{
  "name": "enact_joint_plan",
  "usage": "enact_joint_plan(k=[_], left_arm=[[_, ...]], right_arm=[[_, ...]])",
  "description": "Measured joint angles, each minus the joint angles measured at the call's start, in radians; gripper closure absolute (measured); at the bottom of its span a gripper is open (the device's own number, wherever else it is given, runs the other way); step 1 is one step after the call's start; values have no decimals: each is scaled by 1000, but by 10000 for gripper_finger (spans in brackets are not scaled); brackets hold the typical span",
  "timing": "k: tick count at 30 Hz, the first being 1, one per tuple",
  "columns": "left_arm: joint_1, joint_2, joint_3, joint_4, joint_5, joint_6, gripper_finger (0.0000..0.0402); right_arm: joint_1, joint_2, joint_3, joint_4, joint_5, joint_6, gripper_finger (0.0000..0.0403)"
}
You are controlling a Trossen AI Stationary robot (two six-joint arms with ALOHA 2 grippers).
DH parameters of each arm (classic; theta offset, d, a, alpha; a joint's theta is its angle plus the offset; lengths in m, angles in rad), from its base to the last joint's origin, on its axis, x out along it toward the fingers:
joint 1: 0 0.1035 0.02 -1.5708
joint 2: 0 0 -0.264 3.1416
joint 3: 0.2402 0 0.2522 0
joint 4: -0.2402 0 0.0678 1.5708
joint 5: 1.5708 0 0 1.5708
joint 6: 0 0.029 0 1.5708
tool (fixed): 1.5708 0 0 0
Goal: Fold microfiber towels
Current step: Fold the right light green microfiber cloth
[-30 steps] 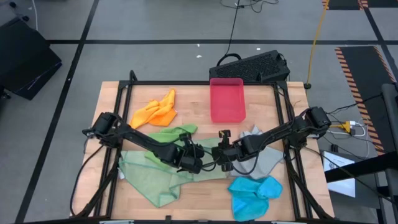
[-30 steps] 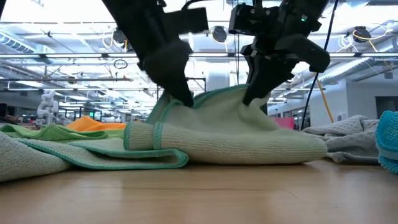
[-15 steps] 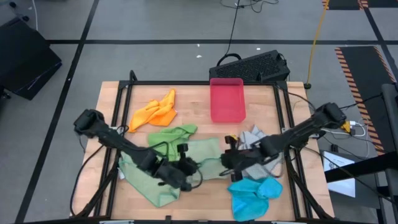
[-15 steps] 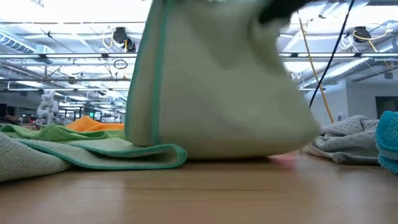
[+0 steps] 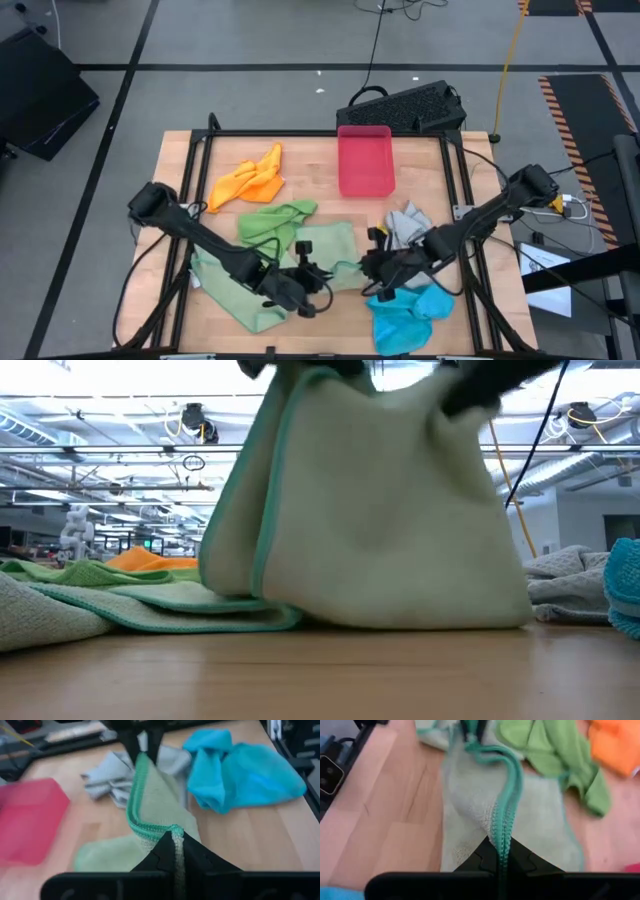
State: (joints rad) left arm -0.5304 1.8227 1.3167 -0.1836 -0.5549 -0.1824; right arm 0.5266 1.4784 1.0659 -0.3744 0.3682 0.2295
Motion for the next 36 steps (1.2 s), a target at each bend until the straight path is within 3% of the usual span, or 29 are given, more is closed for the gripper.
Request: enact_joint_plan(k=[4, 10, 18, 24, 31, 36], left_arm=[[8, 48, 0, 57, 46, -14, 393], [47, 105, 0, 180, 127, -22, 373], [79, 138, 0, 223, 216, -14, 395], [87, 138, 0, 246, 220, -6, 377], [85, 138, 0, 241, 245, -4, 395], [86, 138, 0, 241, 244, -2, 377]], right_arm=[[27, 1, -102, 40, -5, 133, 370], [85, 0, -174, 49, -1, 318, 288], [172, 0, -177, 153, 71, 324, 219], [215, 0, -177, 186, 204, 240, 215], [221, 5, -177, 232, 215, 228, 235], [219, 63, -176, 337, 276, 36, 241]])
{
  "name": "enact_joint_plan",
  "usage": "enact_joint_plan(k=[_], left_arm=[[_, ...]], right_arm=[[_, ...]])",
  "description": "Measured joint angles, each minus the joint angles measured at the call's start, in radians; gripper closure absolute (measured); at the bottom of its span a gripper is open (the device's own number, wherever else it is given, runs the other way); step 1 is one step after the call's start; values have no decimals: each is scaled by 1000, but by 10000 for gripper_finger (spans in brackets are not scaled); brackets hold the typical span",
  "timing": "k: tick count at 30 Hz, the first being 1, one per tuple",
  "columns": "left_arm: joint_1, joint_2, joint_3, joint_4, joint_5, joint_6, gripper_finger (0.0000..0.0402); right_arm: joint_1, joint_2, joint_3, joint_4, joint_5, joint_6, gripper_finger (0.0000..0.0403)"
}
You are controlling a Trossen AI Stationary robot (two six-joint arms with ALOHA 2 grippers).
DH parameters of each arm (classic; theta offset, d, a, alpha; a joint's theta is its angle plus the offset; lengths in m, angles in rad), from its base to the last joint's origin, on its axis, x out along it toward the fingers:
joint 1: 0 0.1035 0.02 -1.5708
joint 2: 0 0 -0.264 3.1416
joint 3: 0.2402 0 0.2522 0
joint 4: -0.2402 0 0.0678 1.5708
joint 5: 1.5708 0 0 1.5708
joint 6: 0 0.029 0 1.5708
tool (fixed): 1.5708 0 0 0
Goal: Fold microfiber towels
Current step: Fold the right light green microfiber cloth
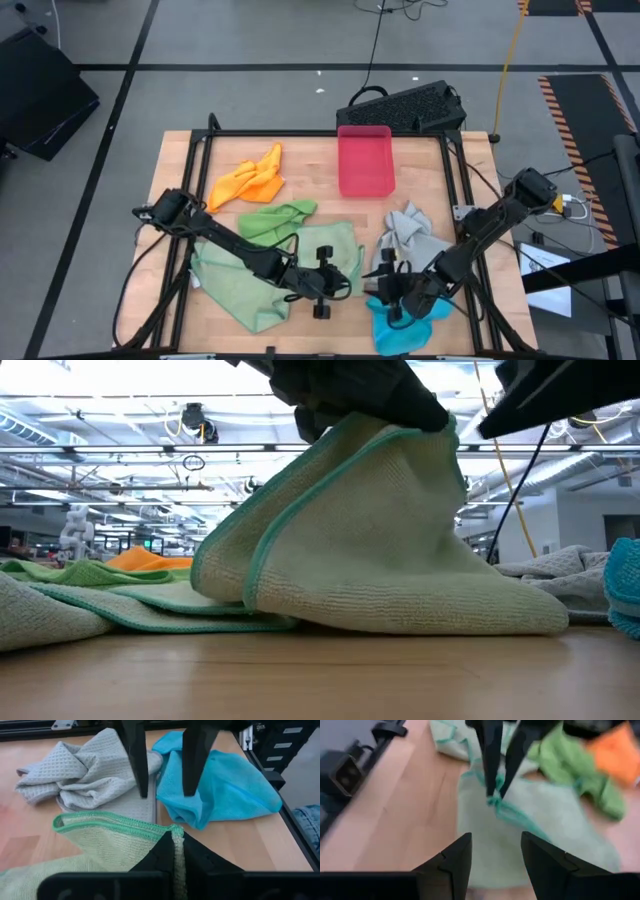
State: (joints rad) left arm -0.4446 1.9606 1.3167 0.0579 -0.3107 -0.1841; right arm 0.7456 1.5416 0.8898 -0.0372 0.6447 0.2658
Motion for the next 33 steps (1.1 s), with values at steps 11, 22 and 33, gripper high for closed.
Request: enact_joint_plan(k=[11, 22, 33], left_arm=[[0, 0, 0, 28, 42, 54, 387], [-13, -3, 0, 47, 42, 71, 372], [-169, -26, 0, -145, -252, -98, 170]], right_arm=[[-85, 101, 0, 165, -41, -306, 222], [-137, 118, 0, 178, -99, -310, 391], [-133, 117, 0, 177, -63, -246, 399]])
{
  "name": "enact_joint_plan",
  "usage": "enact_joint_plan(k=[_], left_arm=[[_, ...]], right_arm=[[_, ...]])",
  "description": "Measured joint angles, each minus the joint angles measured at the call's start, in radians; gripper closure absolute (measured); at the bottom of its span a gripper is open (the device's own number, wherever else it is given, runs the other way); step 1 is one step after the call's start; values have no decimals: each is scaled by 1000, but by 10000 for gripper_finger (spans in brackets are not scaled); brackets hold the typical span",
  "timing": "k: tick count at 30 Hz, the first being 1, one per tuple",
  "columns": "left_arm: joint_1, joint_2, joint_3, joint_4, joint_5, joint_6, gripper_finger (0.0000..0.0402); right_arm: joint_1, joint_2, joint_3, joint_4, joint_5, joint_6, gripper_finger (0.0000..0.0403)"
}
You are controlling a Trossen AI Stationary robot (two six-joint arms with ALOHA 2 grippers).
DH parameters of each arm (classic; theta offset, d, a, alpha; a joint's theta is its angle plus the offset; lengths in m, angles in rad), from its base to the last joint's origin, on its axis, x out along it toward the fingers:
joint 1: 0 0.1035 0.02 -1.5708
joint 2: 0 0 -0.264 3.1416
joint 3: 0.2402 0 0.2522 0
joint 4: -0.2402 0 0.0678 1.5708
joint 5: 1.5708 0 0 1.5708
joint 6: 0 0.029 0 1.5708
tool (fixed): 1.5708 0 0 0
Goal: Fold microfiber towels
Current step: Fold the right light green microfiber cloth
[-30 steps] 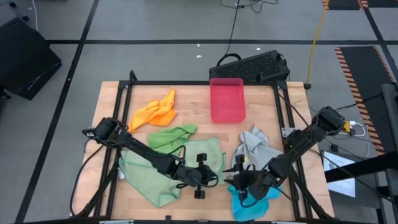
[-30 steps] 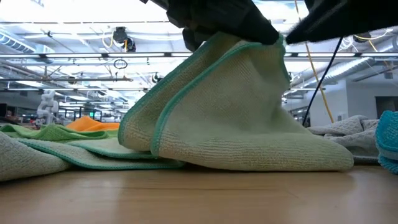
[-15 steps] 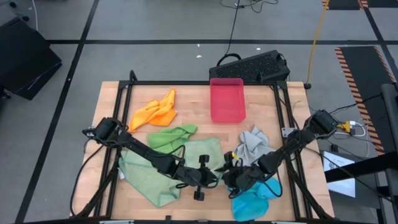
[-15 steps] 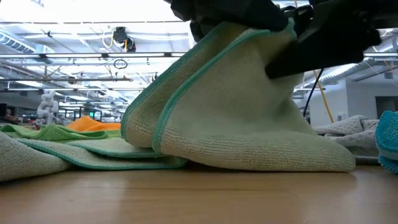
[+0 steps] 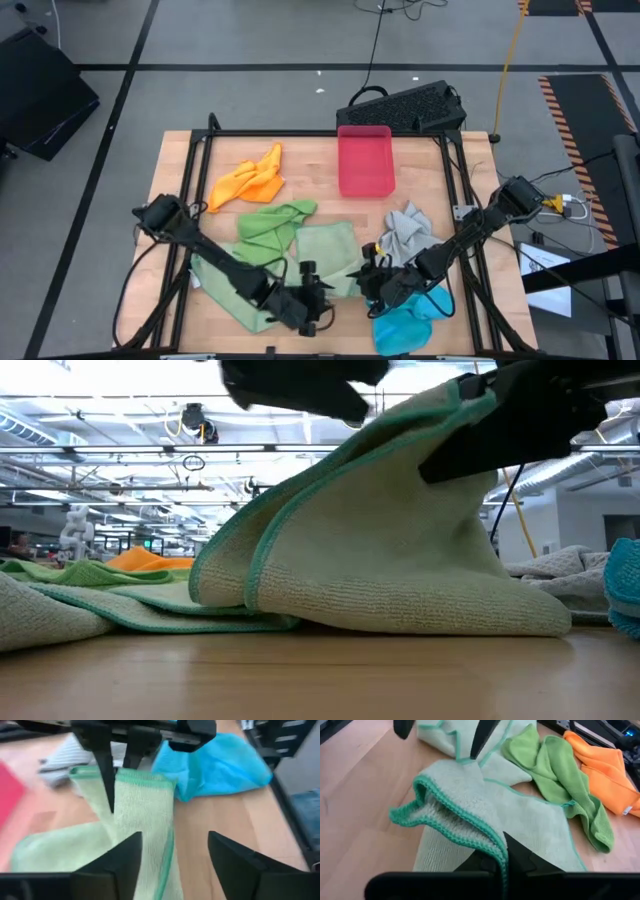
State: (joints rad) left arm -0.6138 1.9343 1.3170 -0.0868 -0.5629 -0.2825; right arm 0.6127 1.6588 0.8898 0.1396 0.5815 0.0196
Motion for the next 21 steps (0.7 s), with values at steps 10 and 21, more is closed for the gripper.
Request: enact_joint_plan(k=[10, 21], left_arm=[[-58, 62, 0, 63, -314, 4, 153], [-50, 184, 0, 352, -537, 233, 154]], right_arm=[[-12, 0, 0, 41, 24, 83, 400], [-38, 0, 0, 80, 58, 200, 400]])
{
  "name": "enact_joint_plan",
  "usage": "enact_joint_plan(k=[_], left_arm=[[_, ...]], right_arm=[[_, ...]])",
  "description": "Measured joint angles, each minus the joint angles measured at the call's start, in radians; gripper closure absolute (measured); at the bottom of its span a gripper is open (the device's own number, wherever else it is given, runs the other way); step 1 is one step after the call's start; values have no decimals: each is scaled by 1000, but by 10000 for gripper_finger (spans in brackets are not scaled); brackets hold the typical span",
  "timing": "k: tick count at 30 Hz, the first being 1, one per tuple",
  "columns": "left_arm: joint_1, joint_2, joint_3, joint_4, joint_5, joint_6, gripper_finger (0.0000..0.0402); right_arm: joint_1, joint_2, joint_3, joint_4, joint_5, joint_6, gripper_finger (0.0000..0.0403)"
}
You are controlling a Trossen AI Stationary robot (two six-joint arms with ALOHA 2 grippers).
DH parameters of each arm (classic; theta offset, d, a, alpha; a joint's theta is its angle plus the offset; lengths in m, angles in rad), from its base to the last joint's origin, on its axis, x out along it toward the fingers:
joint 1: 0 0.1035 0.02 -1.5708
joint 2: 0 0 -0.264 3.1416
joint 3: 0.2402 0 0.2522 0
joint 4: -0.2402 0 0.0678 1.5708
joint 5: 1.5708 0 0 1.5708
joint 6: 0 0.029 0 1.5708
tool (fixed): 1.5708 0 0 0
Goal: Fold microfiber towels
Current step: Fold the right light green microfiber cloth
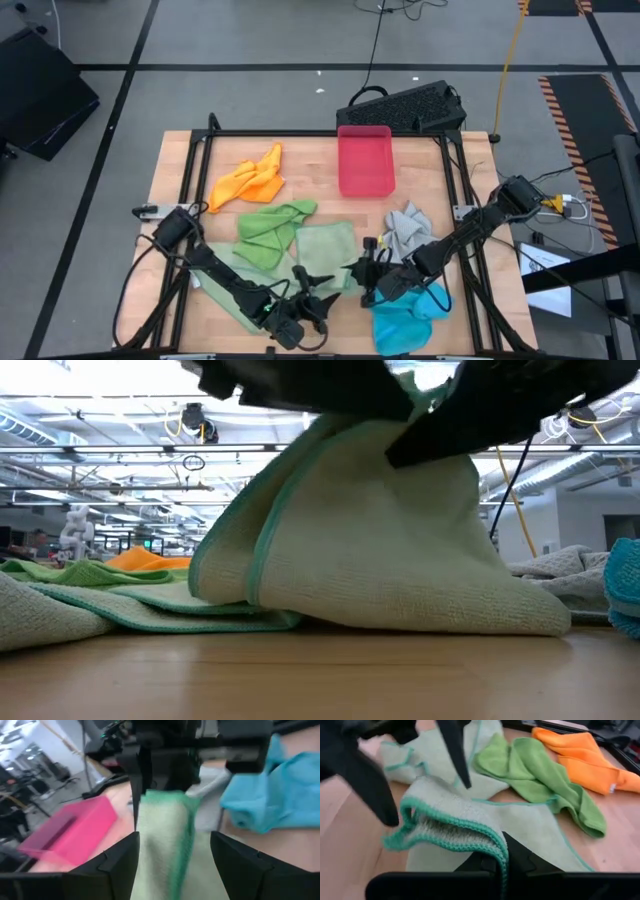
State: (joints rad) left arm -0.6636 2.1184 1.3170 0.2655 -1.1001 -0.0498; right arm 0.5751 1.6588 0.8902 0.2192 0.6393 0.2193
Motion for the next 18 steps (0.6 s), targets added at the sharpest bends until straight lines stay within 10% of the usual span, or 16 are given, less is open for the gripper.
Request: enact_joint_plan(k=[10, 18], left_arm=[[57, 18, 0, 35, -144, 43, 130], [60, 17, 0, 55, -124, 68, 261]], right_arm=[[-25, 0, 0, 17, 14, 114, 400], [-25, 0, 0, 16, 12, 127, 400]])
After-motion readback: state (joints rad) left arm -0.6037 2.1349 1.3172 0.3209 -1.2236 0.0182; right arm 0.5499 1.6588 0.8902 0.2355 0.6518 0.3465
